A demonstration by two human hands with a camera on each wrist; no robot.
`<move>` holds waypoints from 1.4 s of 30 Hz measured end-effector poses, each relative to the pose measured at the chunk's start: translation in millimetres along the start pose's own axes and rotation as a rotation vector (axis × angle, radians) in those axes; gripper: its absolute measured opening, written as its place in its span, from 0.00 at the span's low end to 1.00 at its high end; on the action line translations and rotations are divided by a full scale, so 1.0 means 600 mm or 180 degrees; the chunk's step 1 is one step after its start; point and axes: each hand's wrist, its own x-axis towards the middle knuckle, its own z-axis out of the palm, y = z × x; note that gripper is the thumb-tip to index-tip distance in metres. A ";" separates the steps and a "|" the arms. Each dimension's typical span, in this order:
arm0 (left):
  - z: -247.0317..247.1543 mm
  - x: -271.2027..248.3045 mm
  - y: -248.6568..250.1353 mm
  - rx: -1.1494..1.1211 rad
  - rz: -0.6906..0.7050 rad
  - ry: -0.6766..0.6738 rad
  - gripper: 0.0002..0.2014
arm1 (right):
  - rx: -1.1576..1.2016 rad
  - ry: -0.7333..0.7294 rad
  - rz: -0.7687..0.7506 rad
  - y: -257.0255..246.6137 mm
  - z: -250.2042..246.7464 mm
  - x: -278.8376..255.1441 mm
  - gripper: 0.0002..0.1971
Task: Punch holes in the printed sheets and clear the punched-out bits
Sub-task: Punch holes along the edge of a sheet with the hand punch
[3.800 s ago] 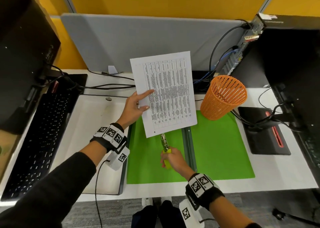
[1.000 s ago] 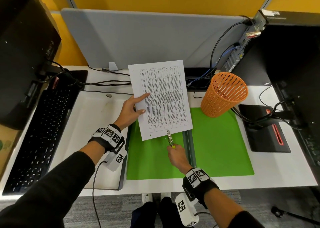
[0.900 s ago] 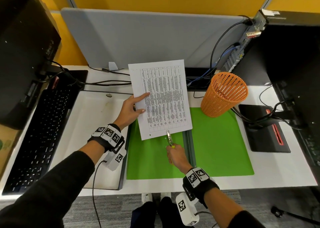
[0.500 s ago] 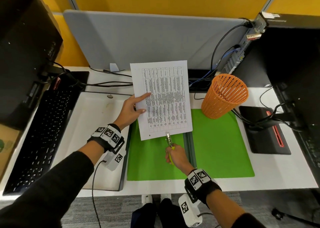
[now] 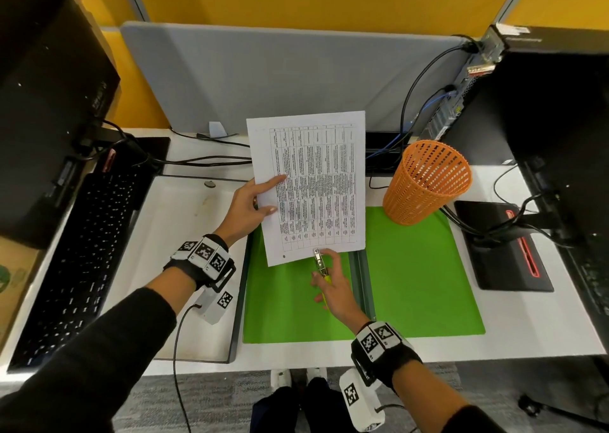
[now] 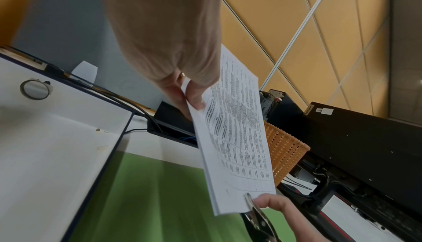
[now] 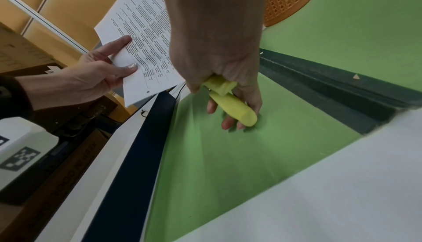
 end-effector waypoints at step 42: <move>-0.057 -0.015 0.003 0.0036 -0.0022 0.0086 0.35 | -0.0307 0.0628 0.0336 0.012 -0.037 0.013 0.13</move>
